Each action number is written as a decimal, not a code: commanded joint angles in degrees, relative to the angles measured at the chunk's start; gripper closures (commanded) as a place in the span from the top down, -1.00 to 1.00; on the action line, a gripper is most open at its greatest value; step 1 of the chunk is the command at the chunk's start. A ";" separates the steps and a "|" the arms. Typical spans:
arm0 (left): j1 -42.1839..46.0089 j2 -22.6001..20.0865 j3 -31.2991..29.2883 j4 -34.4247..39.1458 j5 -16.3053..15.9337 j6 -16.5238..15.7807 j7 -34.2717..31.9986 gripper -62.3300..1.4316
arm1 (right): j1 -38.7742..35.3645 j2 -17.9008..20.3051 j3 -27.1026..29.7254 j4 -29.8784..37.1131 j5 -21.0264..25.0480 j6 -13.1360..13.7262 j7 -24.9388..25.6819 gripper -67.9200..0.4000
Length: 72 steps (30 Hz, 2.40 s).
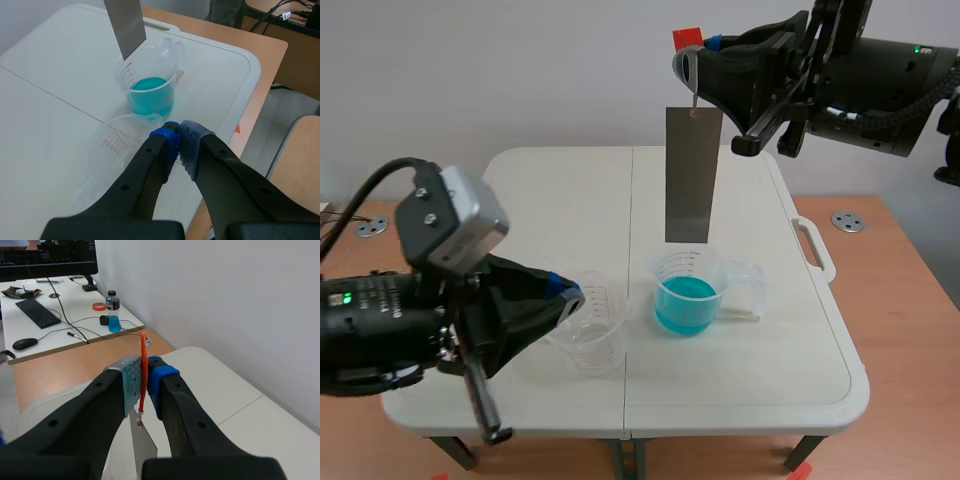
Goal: Hold the metal plate by the orange handle, dip it into the blue solution, take it out and point at it, then put the plate back in the beaker on the left.
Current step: 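Point at the plate with the left hand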
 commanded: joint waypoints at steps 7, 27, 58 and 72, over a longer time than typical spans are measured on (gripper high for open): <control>-11.15 7.41 4.87 -8.76 3.82 -0.17 0.85 -0.91 | 1.16 0.11 0.26 0.63 1.07 0.44 1.27 -0.95; -23.78 17.66 11.61 -24.57 9.68 6.21 -1.44 -0.91 | 1.16 -0.02 0.26 0.63 2.58 0.44 1.25 -0.95; -16.74 7.63 7.89 -18.38 6.05 10.64 -5.64 -0.91 | 1.16 -0.02 0.26 0.63 2.54 0.44 1.01 -0.95; 17.05 -18.56 -16.76 -2.80 -13.81 10.64 -10.27 -0.91 | 1.16 -0.63 0.15 -3.72 2.08 0.44 1.33 -0.95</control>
